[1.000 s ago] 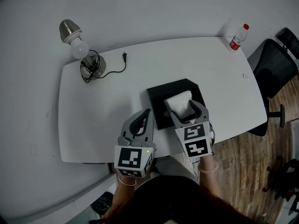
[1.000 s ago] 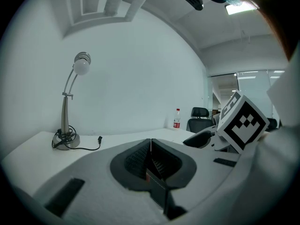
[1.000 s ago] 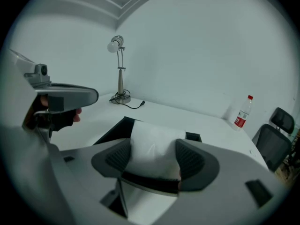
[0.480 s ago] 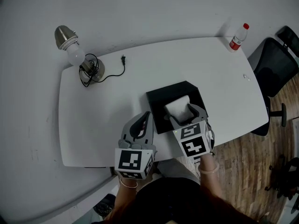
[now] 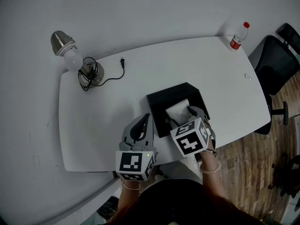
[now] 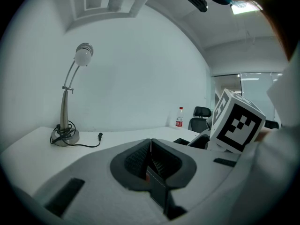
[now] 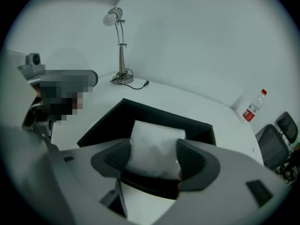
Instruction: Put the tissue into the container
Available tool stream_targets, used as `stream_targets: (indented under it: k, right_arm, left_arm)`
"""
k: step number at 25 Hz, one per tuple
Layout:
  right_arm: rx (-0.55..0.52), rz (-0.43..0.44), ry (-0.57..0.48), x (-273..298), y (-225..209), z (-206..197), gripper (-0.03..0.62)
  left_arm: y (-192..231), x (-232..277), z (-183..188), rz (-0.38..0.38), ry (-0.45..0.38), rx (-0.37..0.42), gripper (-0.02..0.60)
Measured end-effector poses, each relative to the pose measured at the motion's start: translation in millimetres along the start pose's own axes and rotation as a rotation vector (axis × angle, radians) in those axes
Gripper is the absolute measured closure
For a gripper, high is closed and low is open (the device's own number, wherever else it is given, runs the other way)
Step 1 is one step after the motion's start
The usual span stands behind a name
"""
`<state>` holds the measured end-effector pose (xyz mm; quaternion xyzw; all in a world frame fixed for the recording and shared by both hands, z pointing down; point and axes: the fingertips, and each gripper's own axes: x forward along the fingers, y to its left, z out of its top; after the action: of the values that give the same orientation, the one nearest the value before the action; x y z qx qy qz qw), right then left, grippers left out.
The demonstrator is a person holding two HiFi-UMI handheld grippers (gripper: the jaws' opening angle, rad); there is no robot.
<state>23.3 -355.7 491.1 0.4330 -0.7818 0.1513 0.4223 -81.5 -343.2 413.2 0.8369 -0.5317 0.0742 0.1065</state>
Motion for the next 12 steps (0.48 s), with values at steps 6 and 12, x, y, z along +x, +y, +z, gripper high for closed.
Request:
stream_targets:
  k: [6, 12]
  right_arm:
    - [0.000, 0.022, 0.056, 4.2, 0.7, -2.8, 0.276]
    - [-0.004, 0.049, 0.076, 4.7, 2.6, -3.6, 0.276]
  left_arm:
    - [0.7, 2.7, -1.3, -0.003, 0.002, -0.009, 0.554]
    - [-0.6, 2.8, -2.9, -0.004, 0.005, -0.010, 0.554]
